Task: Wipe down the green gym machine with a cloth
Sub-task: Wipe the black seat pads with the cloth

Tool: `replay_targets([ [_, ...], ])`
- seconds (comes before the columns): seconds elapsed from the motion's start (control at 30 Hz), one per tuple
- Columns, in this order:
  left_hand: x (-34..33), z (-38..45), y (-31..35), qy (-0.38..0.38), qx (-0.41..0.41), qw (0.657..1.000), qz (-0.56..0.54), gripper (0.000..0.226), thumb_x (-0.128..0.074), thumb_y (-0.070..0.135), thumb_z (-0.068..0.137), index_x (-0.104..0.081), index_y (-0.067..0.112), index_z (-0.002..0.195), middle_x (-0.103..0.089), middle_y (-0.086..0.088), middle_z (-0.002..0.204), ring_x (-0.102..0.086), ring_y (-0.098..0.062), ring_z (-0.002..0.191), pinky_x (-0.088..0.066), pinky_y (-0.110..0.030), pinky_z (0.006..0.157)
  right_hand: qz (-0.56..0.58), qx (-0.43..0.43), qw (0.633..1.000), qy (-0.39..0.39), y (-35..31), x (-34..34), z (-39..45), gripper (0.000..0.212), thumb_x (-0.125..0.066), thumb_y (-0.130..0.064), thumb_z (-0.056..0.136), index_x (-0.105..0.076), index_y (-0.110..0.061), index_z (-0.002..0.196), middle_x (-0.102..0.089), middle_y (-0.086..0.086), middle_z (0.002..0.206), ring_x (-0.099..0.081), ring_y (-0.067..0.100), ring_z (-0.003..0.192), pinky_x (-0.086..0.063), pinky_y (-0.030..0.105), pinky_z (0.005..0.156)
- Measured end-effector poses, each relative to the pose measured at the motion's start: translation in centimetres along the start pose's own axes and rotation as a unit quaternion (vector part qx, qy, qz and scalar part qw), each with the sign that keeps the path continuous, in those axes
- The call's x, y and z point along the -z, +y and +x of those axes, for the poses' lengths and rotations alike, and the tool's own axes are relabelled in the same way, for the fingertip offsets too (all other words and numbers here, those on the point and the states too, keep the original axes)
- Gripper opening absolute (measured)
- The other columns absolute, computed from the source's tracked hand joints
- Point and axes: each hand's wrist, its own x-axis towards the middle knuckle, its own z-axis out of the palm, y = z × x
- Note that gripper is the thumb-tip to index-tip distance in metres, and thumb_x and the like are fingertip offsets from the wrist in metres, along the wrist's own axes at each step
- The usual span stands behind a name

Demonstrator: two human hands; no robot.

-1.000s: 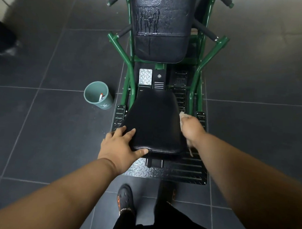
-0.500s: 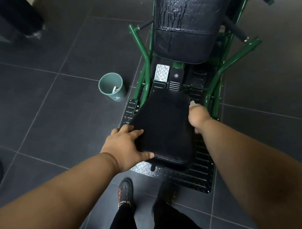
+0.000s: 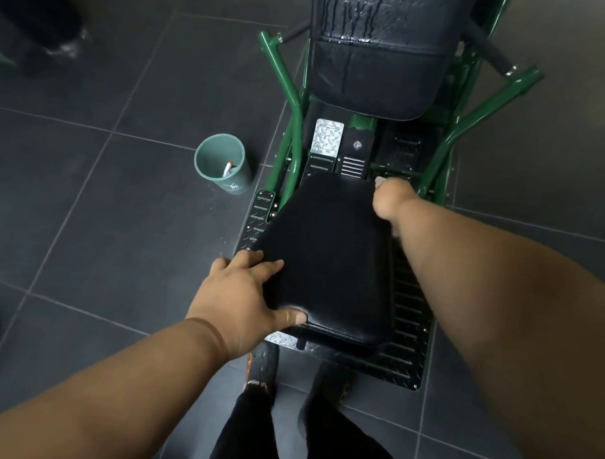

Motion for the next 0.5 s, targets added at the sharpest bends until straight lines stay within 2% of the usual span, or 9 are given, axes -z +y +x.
replay_targets([
  [0.07,-0.1,0.1,-0.2,0.003,-0.009,1.0,0.003,0.108,-0.065,0.093,0.066,-0.036,0.048,0.159,-0.03,0.017,0.162,-0.03,-0.022,0.14,-0.03,-0.031,0.119,-0.047,0.029,0.998,-0.002,-1.0,0.4,1.2,0.062,-0.041,-0.004,0.094,-0.044,-0.018,0.154,-0.045,0.017,0.157,-0.046,0.042,0.139,-0.045,0.048,0.112],
  [0.13,-0.2,0.1,-0.6,0.01,-0.015,1.0,0.0,0.107,-0.064,0.095,0.065,-0.037,0.049,0.159,-0.03,0.018,0.161,-0.03,-0.02,0.138,-0.029,-0.029,0.118,-0.081,0.061,0.995,0.01,-1.9,0.5,0.6,0.061,-0.042,-0.003,0.089,-0.051,-0.022,0.147,-0.049,0.014,0.152,-0.047,0.039,0.136,-0.043,0.048,0.109],
  [0.23,-0.7,0.0,-1.3,0.017,-0.028,0.999,-0.007,0.102,-0.059,0.095,0.069,-0.037,0.05,0.158,-0.029,0.02,0.161,-0.029,-0.019,0.137,-0.028,-0.027,0.119,-0.102,0.113,0.988,0.038,-1.9,0.3,-0.3,0.04,-0.041,-0.002,0.095,-0.061,-0.017,0.126,-0.055,0.015,0.14,-0.049,0.038,0.128,-0.041,0.047,0.109],
  [0.3,-0.8,0.3,-2.3,0.027,-0.039,0.998,-0.034,0.088,-0.059,0.089,0.076,-0.044,0.05,0.154,-0.033,0.022,0.159,-0.032,-0.016,0.138,-0.028,-0.024,0.119,-0.093,0.111,0.989,0.029,-1.7,0.0,-0.1,0.024,-0.039,-0.003,0.097,-0.058,-0.018,0.1,-0.054,0.02,0.13,-0.052,0.041,0.118,-0.043,0.044,0.103],
  [0.33,-0.7,0.4,-2.8,0.032,-0.045,0.997,-0.059,0.079,-0.062,0.084,0.08,-0.05,0.05,0.15,-0.037,0.023,0.156,-0.034,-0.014,0.14,-0.027,-0.022,0.117,-0.086,0.113,0.99,0.017,-1.8,0.2,0.1,0.023,-0.039,-0.002,0.096,-0.056,-0.018,0.096,-0.054,0.021,0.131,-0.052,0.041,0.118,-0.044,0.044,0.103],
  [0.37,-0.7,0.7,-3.4,0.035,-0.049,0.995,-0.085,0.071,-0.064,0.079,0.082,-0.055,0.05,0.147,-0.04,0.025,0.154,-0.036,-0.012,0.141,-0.025,-0.02,0.116,-0.086,0.116,0.989,0.01,-2.1,0.3,0.7,0.026,-0.038,-0.003,0.097,-0.059,-0.017,0.102,-0.055,0.021,0.135,-0.052,0.041,0.122,-0.044,0.045,0.107],
  [0.43,-0.6,1.1,-4.4,0.032,-0.056,0.99,-0.126,0.059,-0.068,0.069,0.087,-0.061,0.049,0.142,-0.043,0.029,0.152,-0.037,-0.009,0.141,-0.024,-0.02,0.118,-0.084,0.129,0.988,-0.005,-3.3,0.7,2.5,0.037,-0.038,-0.005,0.103,-0.063,-0.009,0.13,-0.056,0.018,0.144,-0.052,0.039,0.132,-0.042,0.046,0.114],
  [0.5,-0.8,1.4,-5.3,0.032,-0.062,0.986,-0.154,0.052,-0.069,0.058,0.091,-0.062,0.048,0.141,-0.045,0.034,0.149,-0.038,-0.005,0.14,-0.027,-0.023,0.122,-0.112,0.148,0.982,-0.032,-5.8,1.1,3.6,0.04,-0.036,-0.009,0.107,-0.061,-0.01,0.138,-0.055,0.013,0.149,-0.052,0.034,0.135,-0.04,0.042,0.117],
])
